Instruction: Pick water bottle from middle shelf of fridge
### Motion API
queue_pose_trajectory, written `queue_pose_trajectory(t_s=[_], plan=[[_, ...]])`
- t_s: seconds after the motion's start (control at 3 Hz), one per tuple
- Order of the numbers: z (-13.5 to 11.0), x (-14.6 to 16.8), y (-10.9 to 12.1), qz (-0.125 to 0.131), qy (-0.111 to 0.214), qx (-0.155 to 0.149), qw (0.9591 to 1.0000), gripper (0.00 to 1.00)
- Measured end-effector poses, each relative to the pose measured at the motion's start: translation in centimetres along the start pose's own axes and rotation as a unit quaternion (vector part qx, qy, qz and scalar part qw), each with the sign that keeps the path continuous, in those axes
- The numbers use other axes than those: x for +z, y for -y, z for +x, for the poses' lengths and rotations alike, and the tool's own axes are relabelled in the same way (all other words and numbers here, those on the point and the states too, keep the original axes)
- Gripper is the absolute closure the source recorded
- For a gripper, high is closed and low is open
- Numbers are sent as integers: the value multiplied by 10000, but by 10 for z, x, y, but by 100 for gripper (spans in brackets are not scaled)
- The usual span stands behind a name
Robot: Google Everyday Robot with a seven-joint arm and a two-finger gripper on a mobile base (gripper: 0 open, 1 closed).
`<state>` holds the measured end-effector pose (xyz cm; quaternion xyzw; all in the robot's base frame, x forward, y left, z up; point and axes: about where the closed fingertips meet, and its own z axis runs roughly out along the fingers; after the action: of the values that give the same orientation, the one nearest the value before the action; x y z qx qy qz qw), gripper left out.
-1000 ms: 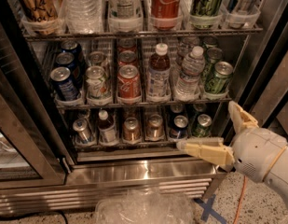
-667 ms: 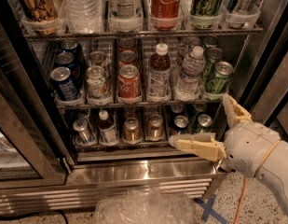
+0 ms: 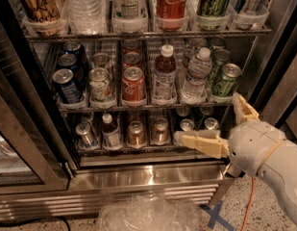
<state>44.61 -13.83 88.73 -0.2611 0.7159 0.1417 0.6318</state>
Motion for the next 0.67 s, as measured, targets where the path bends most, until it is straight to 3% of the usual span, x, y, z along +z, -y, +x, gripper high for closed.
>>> queue_pose_trajectory(t_s=[0.33, 0.67], plan=[[5, 4, 10, 268, -166, -70, 9995, 0], [5, 4, 10, 267, -167, -70, 9995, 0]])
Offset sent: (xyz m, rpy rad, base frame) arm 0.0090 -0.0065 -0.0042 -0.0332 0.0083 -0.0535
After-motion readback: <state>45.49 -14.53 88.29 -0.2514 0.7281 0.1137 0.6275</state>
